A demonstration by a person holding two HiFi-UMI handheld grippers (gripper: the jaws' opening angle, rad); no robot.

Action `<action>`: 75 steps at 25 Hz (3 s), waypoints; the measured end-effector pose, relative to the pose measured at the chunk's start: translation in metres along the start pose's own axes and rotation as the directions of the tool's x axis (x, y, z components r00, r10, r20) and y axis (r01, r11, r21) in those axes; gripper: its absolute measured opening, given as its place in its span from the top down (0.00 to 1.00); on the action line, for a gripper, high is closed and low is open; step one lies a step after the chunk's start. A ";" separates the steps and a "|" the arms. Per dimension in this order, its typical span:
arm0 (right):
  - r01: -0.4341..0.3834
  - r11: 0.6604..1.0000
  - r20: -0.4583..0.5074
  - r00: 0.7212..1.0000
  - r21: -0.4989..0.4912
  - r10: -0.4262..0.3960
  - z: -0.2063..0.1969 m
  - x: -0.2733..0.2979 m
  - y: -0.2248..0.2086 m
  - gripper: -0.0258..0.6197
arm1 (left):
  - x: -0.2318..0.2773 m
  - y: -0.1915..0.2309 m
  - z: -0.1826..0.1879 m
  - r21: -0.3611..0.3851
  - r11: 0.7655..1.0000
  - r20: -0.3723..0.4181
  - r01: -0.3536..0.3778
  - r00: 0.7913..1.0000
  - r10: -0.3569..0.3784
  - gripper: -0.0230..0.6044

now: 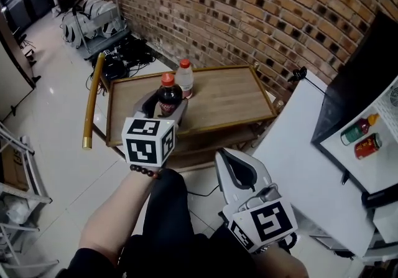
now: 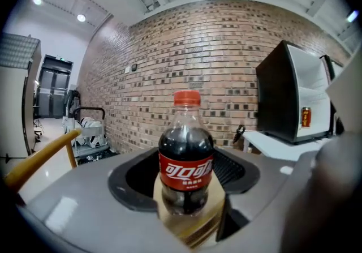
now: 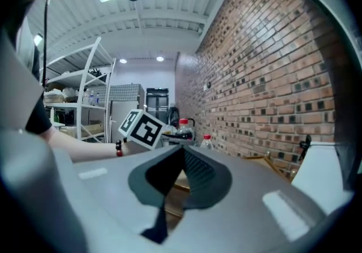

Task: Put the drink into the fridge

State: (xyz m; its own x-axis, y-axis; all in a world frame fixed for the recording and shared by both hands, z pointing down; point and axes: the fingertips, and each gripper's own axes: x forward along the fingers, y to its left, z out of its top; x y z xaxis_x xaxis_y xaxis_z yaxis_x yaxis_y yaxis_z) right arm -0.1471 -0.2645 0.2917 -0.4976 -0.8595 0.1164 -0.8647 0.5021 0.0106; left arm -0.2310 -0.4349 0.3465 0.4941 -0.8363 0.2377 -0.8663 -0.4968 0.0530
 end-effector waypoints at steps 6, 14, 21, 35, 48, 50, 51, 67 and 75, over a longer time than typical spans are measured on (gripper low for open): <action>0.070 0.998 0.020 0.997 -0.004 -0.070 -0.006 -0.064 0.002 0.96 | -0.027 -0.078 0.009 0.043 0.993 0.025 0.109 0.994 -0.110 0.47; 0.163 0.986 0.061 0.985 -0.045 -0.160 -0.002 -0.157 0.003 0.96 | -0.068 -0.183 0.019 0.096 0.966 0.052 0.241 0.968 -0.246 0.47; 0.307 0.951 0.106 0.948 -0.045 -0.301 0.002 -0.242 -0.017 0.96 | -0.088 -0.292 0.034 0.156 0.905 0.063 0.396 0.910 -0.409 0.47; 0.533 0.846 0.125 0.838 0.022 -0.531 -0.015 -0.378 -0.063 0.96 | -0.122 -0.484 0.018 0.204 0.735 -0.010 0.647 0.752 -0.659 0.47; 0.604 0.793 0.042 0.793 0.074 -0.608 -0.047 -0.411 -0.118 0.96 | -0.105 -0.579 0.007 0.181 0.609 -0.048 0.772 0.626 -0.779 0.47; 0.613 0.785 0.029 0.786 0.084 -0.617 -0.052 -0.416 -0.135 0.96 | -0.093 -0.595 0.005 0.175 0.596 -0.059 0.784 0.613 -0.788 0.47; 0.617 0.782 0.025 0.783 0.088 -0.621 -0.053 -0.419 -0.143 0.96 | -0.088 -0.603 0.004 0.173 0.590 -0.064 0.788 0.607 -0.792 0.47; 0.653 0.754 0.002 0.756 0.069 -0.654 -0.060 -0.459 -0.243 0.96 | -0.018 -0.703 0.019 0.167 0.554 -0.054 0.816 0.568 -0.821 0.47; 0.651 0.757 0.016 0.758 0.056 -0.652 -0.054 -0.473 -0.284 0.96 | 0.021 -0.743 0.023 0.165 0.573 -0.064 0.803 0.588 -0.806 0.47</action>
State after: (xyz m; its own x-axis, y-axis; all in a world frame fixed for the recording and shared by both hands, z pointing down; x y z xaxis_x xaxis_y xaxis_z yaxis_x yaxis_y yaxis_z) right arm 0.3376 0.0046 0.2877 0.1857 -0.9804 0.0653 -0.9825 -0.1842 0.0279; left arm 0.4250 -0.0888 0.2894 0.9842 -0.0765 0.1595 -0.0872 -0.9943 0.0610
